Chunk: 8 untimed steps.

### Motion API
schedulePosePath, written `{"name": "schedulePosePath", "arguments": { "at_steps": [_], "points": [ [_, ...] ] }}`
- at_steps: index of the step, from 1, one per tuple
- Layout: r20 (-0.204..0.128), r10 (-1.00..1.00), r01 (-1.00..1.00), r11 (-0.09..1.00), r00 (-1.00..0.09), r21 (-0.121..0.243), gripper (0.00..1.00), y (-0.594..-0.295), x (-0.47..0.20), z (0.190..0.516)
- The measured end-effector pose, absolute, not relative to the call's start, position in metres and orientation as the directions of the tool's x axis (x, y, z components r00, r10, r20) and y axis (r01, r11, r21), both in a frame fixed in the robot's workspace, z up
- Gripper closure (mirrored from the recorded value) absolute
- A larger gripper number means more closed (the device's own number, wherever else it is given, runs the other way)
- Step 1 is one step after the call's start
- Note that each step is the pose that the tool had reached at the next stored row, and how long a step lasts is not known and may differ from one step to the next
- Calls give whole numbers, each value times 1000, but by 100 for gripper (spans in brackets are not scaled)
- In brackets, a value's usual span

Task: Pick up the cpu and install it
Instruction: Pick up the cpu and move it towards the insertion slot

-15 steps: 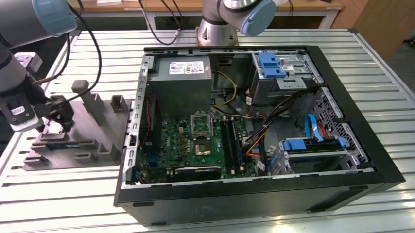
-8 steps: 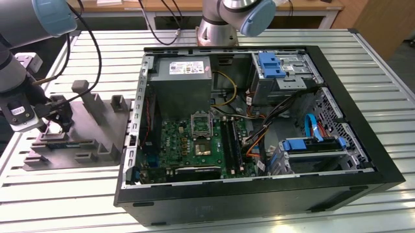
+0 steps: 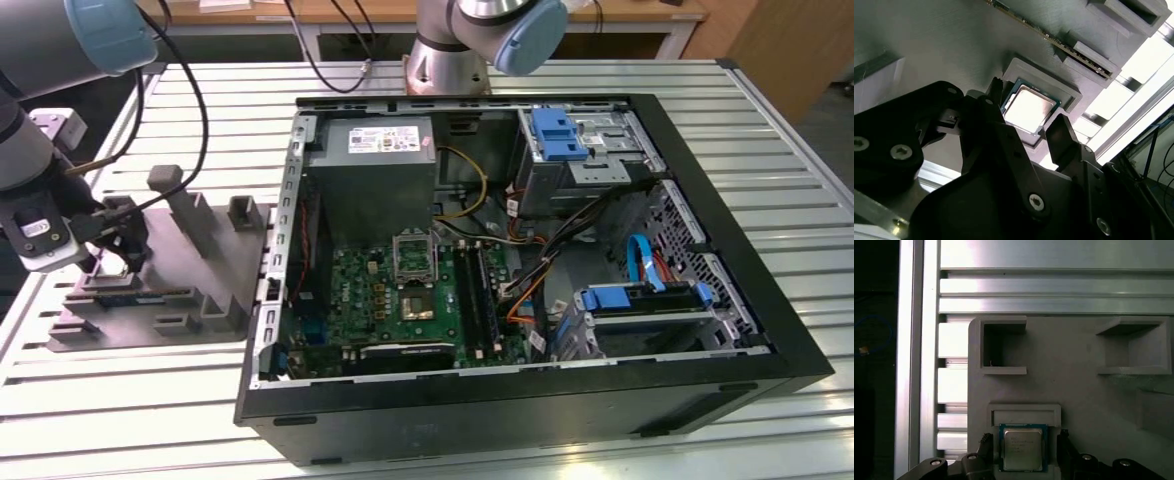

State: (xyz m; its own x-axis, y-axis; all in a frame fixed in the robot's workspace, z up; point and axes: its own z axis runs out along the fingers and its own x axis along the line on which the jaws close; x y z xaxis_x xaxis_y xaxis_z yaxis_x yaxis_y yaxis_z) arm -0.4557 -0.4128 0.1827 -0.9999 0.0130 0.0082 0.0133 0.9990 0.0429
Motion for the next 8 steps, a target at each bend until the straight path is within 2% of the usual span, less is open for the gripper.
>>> {"name": "schedulePosePath", "arguments": {
  "at_steps": [8],
  "points": [
    [8, 12, 12, 999, -1000, 43, 38, -413, -456, 183]
  ]
}}
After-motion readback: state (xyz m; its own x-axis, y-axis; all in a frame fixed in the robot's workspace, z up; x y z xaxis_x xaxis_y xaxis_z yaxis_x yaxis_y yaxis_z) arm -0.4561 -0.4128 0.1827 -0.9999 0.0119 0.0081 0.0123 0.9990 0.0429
